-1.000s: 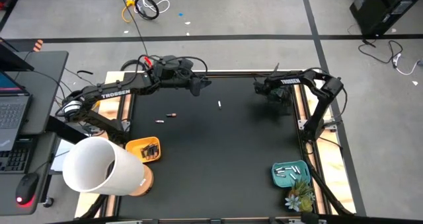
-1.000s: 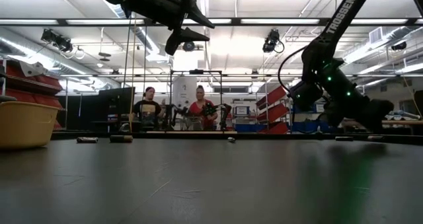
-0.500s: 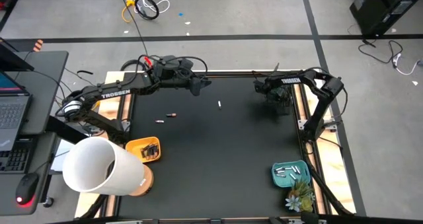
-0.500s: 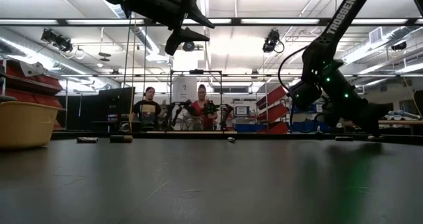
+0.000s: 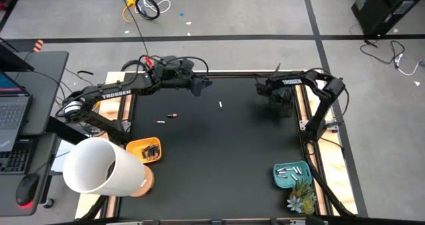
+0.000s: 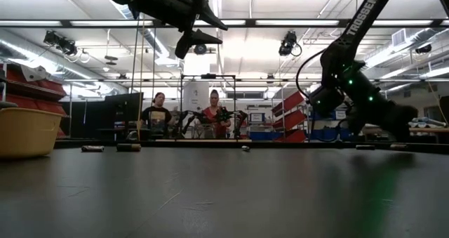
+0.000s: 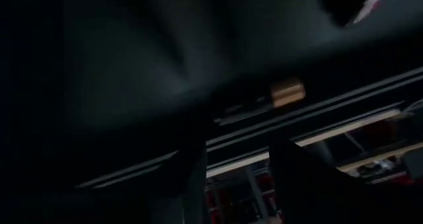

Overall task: Sort batteries
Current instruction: Put the black battery into the yellow bin

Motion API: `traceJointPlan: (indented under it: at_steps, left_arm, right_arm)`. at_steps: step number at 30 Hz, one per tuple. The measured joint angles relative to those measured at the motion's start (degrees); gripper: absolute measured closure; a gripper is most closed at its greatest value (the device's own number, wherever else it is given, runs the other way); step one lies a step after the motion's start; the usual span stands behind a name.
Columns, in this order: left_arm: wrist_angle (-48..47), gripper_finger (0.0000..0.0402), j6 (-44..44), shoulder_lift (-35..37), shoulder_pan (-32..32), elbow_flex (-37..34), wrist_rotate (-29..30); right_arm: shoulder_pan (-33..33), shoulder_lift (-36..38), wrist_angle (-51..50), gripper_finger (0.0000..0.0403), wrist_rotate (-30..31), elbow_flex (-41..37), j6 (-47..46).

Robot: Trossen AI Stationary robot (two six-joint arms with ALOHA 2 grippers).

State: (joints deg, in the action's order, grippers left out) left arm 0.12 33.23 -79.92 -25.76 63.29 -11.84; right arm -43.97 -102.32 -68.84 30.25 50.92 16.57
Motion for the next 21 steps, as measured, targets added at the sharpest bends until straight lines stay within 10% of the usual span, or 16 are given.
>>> traceJointPlan:
  at_steps: [21]
  left_arm:
    - [-0.2, 0.0216, 0.3, 0.0, 0.0, 0.0, 0.0]
  right_arm:
    - [4.5, 8.0, 0.1, 0.0258, -9.9, 0.0, -29.6]
